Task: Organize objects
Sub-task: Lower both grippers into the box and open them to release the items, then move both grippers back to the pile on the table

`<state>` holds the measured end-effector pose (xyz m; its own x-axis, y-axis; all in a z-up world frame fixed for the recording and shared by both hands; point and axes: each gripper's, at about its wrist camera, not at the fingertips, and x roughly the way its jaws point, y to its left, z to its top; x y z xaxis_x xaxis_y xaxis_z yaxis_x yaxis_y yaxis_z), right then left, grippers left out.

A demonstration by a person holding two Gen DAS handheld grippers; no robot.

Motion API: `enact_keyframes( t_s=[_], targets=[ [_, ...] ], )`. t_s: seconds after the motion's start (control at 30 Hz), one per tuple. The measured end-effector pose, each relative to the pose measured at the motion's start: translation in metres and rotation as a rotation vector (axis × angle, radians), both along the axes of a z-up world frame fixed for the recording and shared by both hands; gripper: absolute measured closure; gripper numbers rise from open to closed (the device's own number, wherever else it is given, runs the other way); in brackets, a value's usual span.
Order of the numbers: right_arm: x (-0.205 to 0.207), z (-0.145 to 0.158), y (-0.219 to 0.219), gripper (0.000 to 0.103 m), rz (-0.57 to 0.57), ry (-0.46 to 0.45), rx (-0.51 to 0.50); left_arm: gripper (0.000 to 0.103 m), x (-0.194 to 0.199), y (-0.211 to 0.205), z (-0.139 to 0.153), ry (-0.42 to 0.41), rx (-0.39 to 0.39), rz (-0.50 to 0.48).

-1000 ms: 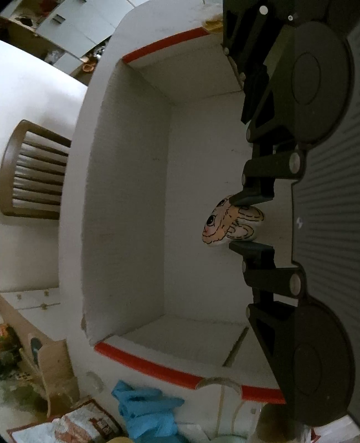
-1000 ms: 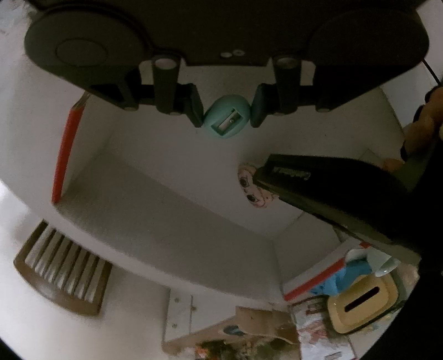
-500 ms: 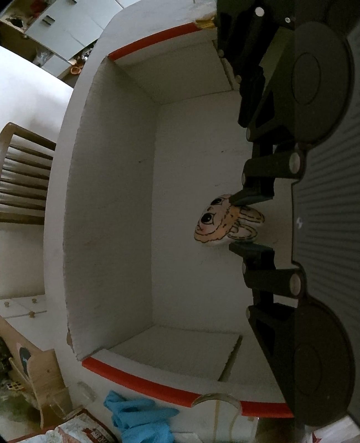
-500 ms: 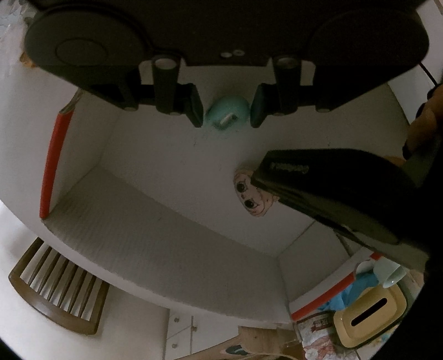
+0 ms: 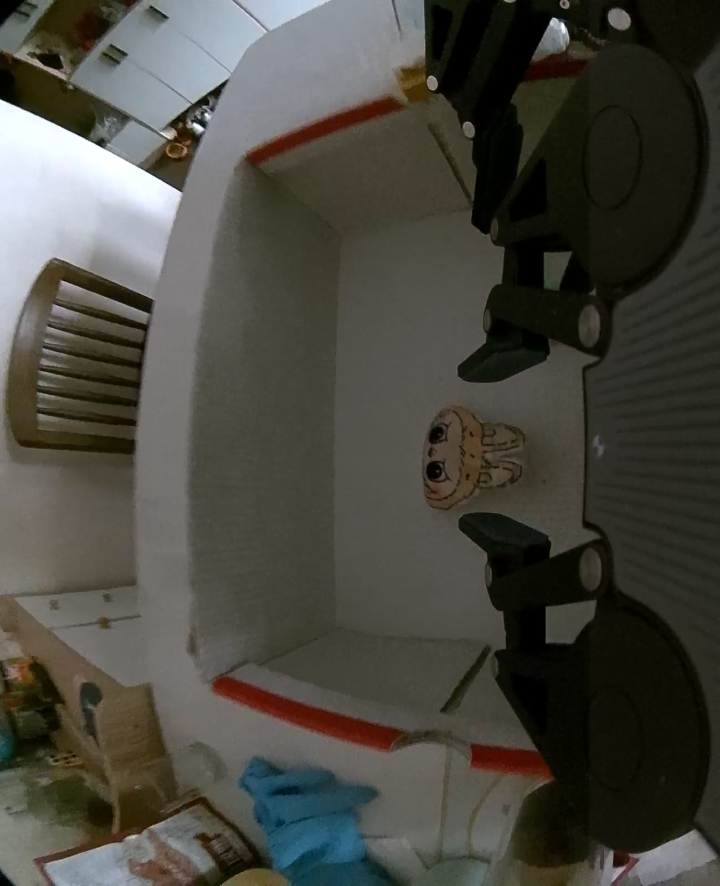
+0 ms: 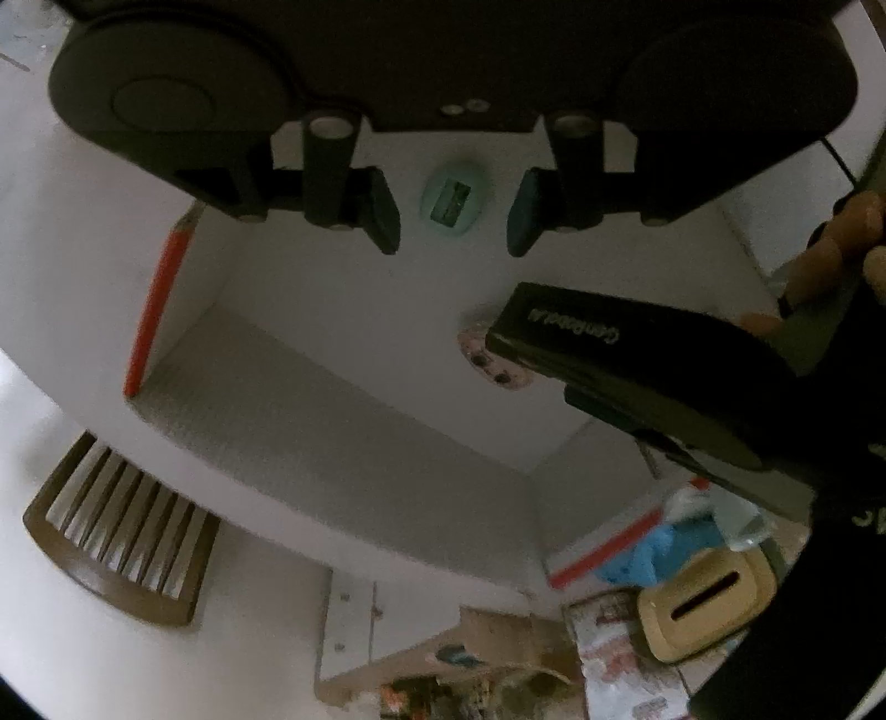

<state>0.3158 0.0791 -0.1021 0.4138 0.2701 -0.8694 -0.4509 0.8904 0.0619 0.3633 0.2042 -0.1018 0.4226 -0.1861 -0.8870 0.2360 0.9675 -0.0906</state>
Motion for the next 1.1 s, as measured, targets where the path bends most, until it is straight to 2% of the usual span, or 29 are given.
enact_keyframes(
  t_s=[0.4, 0.63, 0.77, 1.0, 1.1],
  targets=[
    [-0.045, 0.053, -0.035, 0.053, -0.016, -0.101, 0.103, 0.052, -0.043, -0.010, 0.058, -0.169, -0.037, 0.001],
    [-0.083, 0.077, -0.067, 0.047, -0.050, -0.176, 0.157, 0.052, -0.088, -0.026, 0.088, -0.296, -0.042, -0.023],
    [-0.109, 0.088, -0.090, 0.042, -0.078, -0.218, 0.182, 0.052, -0.113, -0.042, 0.099, -0.333, -0.067, -0.034],
    [-0.150, 0.098, -0.134, 0.035, -0.141, -0.278, 0.204, 0.043, -0.150, -0.077, 0.111, -0.374, -0.098, -0.069],
    [-0.168, 0.101, -0.154, 0.029, -0.172, -0.303, 0.202, 0.036, -0.163, -0.093, 0.111, -0.385, -0.107, -0.093]
  ],
)
